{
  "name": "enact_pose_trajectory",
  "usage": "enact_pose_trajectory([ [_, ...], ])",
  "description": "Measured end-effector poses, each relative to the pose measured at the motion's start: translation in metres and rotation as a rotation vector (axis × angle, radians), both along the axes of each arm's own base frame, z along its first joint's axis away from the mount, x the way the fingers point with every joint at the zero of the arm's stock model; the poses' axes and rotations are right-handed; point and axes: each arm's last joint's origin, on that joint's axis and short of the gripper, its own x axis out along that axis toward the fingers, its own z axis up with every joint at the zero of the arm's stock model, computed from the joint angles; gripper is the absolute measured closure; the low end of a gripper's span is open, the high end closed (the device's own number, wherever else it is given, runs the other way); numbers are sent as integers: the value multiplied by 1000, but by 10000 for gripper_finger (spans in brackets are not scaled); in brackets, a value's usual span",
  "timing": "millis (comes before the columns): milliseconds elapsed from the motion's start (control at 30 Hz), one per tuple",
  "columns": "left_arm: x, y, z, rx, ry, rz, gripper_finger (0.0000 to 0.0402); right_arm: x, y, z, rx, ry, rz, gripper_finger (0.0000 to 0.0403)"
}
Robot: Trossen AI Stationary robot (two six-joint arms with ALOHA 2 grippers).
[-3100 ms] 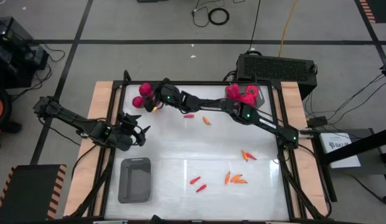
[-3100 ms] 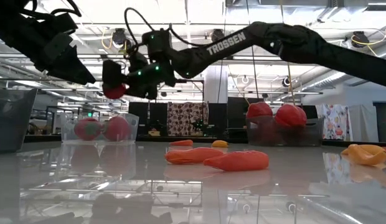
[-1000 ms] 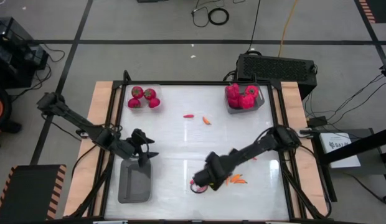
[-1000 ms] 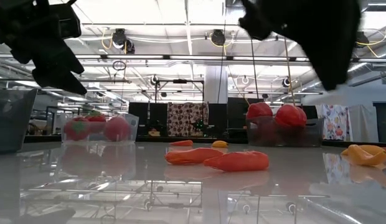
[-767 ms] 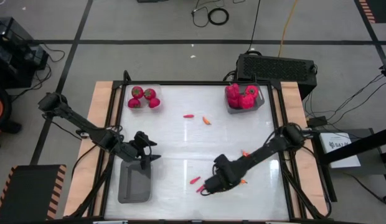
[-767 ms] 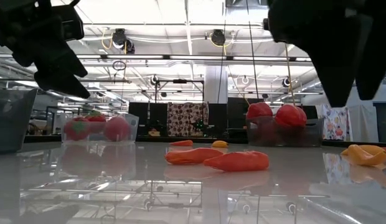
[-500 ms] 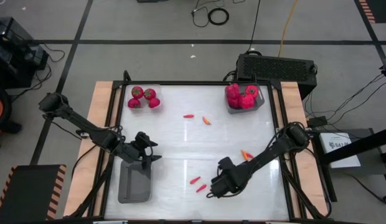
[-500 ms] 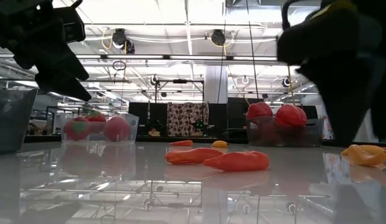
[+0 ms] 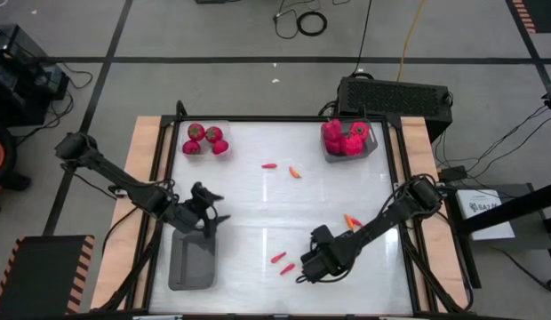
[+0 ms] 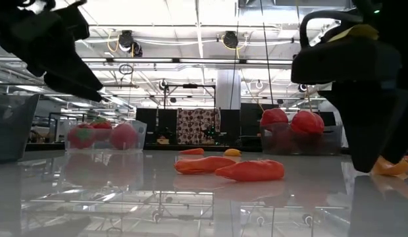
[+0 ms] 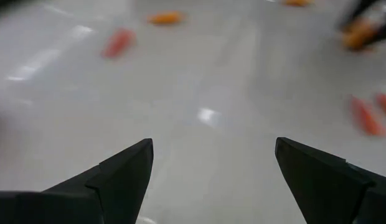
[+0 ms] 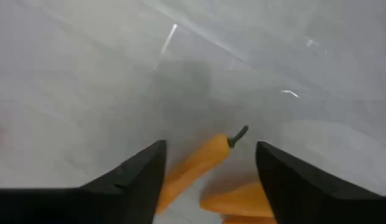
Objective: Sort produce into baskets
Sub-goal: Put the yellow chili pepper into the bottom black bin
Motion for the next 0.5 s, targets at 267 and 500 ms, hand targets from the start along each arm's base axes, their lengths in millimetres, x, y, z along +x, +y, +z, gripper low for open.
enact_pose_trajectory([
  [267,-37,25,-3,67,131,240,59,-5,9,0,23,7,44,306],
  [500,-61,39,-5,97,223,367,59,-5,11,1,6,2,101,394],
])
